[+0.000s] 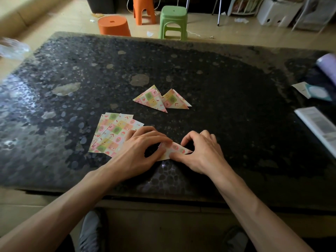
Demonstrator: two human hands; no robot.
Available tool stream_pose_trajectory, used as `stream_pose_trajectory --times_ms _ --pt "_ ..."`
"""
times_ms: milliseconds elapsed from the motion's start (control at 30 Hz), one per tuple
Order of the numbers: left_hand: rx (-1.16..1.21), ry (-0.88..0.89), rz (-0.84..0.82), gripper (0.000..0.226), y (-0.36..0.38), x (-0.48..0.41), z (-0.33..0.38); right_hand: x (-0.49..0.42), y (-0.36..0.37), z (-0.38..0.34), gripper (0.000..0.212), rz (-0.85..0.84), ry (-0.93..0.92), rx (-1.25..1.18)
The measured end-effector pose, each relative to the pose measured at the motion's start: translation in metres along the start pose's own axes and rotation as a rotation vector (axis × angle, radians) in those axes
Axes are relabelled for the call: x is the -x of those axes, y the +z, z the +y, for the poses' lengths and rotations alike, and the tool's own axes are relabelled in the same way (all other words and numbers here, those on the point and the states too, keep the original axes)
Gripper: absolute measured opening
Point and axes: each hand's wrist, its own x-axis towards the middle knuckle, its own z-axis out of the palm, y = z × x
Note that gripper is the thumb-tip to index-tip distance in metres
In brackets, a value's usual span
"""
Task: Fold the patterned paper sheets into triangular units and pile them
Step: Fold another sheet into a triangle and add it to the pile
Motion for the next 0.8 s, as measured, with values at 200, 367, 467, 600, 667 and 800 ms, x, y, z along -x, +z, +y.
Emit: stream_pose_trajectory --times_ms 200,367,467,600,667,800 --pt "-0.005 0.005 0.049 0.036 0.003 -0.002 0.002 0.000 0.002 0.001 0.059 0.013 -0.012 0.006" --pt "0.043 0.014 -0.036 0.045 -0.002 -0.005 -0.004 0.000 0.003 0.001 0.057 0.004 -0.006 0.005" --pt "0.056 0.010 -0.123 0.047 -0.011 -0.008 -0.008 0.000 0.002 0.002 0.054 0.006 -0.008 -0.002" --pt "0.034 0.007 -0.204 0.052 -0.020 -0.010 -0.007 -0.001 0.003 0.003 0.052 0.018 -0.018 -0.010" --pt "-0.018 0.042 -0.205 0.052 -0.021 -0.011 -0.007 -0.001 0.003 0.003 0.051 0.017 -0.016 0.000" --pt "-0.068 0.094 -0.204 0.049 -0.023 -0.009 -0.004 -0.001 0.002 0.002 0.050 0.011 -0.015 0.007"
